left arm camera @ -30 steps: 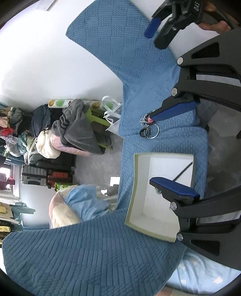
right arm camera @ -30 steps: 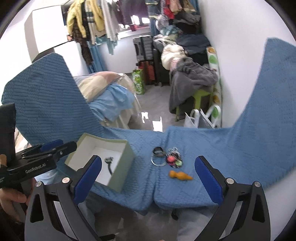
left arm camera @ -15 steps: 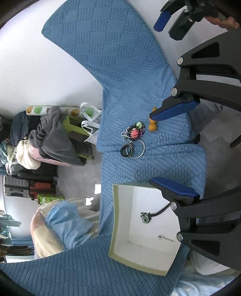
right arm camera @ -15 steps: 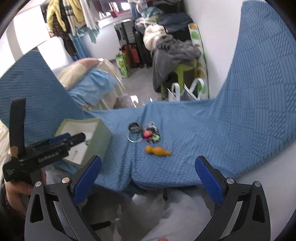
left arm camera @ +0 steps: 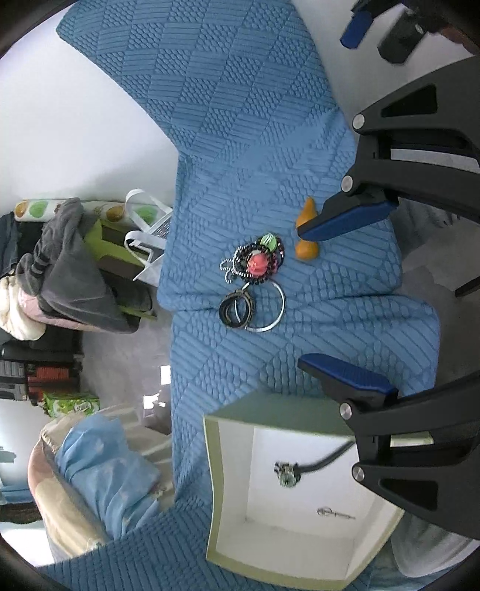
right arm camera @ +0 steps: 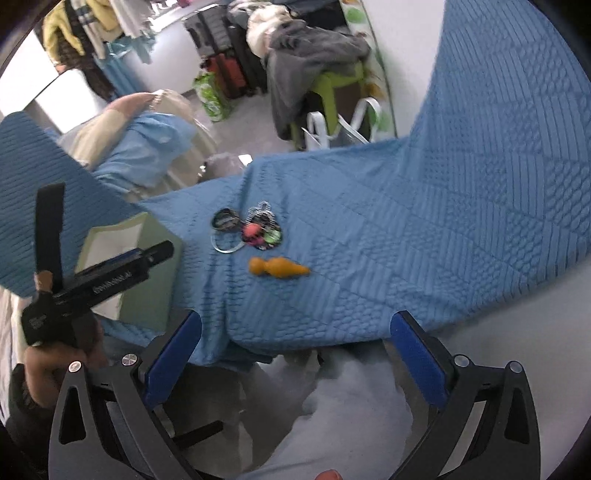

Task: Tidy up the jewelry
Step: 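Grasp the black patterned ring with the left gripper while the right gripper grasps the orange gourd pendant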

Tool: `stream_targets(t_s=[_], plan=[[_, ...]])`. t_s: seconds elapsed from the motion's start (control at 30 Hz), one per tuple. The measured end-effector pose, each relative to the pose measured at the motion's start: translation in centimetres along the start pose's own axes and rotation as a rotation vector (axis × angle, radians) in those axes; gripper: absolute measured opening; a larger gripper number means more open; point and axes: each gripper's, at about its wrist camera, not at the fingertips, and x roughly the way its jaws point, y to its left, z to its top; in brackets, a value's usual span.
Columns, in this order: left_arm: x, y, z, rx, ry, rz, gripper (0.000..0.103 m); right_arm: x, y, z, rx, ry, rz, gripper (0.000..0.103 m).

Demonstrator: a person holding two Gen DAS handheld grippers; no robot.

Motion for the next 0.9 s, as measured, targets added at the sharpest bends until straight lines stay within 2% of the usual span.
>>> stream_targets(t_s=[0.13,0.27,0.37,0.6,0.77,0.83,0.9], plan=[[0.9,-0.7,0.4,0.009,0.010,-0.005,0.064,1.2,-0.8,-0.2,0.031,0.045,0.013,0.103],[1.7,-0.8,0.8,0.009,0.019,-0.017,0.064,1.5,-1.1,0.2,0.041,0.031,0.046,0.103],[3.0,-0.5,1.5,-0.003,0.033,-0.042,0.064,3.0,-1.4,0.5,0.036,0.034,0.040,0.103],[6.0,0.5,3.7,-0.007,0.066,-0.079,0.063,8.0,-1.6,1.2,-0.036,0.049,0.168,0.103],[8.3,1.3,4.7,-0.005,0.106,-0.079,0.058,11.2,-1.5,2.9,-0.056,0.048,0.284,0.103],[9.0,1.4,4.9,0.001,0.124,-0.070,0.054,12.5,-0.8,3.4,-0.102,0.042,0.284,0.101],[9.6,1.5,5.3,0.003,0.140,-0.048,0.053,14.1,-0.1,3.9,-0.150,0.044,0.272,0.091]])
